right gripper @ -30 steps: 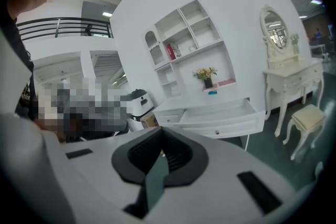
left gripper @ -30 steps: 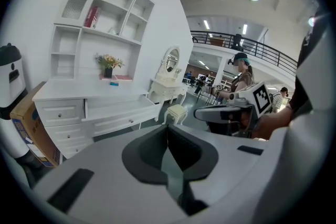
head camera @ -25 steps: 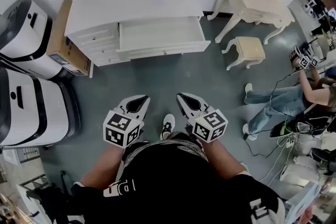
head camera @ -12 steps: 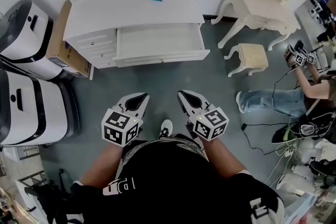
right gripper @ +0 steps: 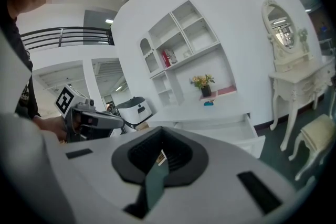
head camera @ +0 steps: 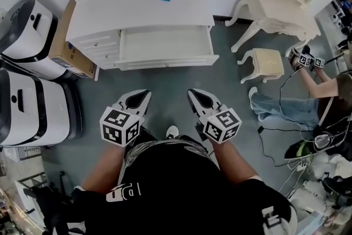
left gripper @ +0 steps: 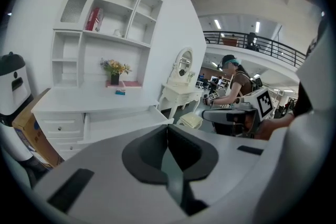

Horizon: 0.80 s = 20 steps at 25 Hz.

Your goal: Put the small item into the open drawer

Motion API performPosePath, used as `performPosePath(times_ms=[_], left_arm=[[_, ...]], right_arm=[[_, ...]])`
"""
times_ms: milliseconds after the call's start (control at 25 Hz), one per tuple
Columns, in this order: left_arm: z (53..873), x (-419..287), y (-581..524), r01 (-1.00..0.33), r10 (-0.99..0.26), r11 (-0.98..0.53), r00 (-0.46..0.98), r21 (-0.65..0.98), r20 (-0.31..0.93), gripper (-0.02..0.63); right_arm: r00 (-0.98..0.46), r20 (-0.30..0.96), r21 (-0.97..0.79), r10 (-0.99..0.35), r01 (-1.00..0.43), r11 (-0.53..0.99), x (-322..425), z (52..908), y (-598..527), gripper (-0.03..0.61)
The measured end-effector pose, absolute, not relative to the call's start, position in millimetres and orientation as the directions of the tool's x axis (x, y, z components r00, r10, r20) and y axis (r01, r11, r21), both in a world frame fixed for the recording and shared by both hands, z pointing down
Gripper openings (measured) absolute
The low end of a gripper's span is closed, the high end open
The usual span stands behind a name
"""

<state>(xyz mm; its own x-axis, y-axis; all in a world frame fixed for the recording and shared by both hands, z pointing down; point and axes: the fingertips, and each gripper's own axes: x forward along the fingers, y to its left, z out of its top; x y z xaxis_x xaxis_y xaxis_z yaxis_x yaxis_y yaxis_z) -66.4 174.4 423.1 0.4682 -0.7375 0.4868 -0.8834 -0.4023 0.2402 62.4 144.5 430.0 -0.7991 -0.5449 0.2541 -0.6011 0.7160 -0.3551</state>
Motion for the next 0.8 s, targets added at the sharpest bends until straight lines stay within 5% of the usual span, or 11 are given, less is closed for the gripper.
performPosePath(times_ms=[800], left_arm=[[431,-69,123,-0.872,-0.726,-0.427,0.489,0.239,0.484,0.015]], right_arm=[[-0.787,0.282,-0.351,-0.549,-0.617,0.704,62,442,104,0.009]])
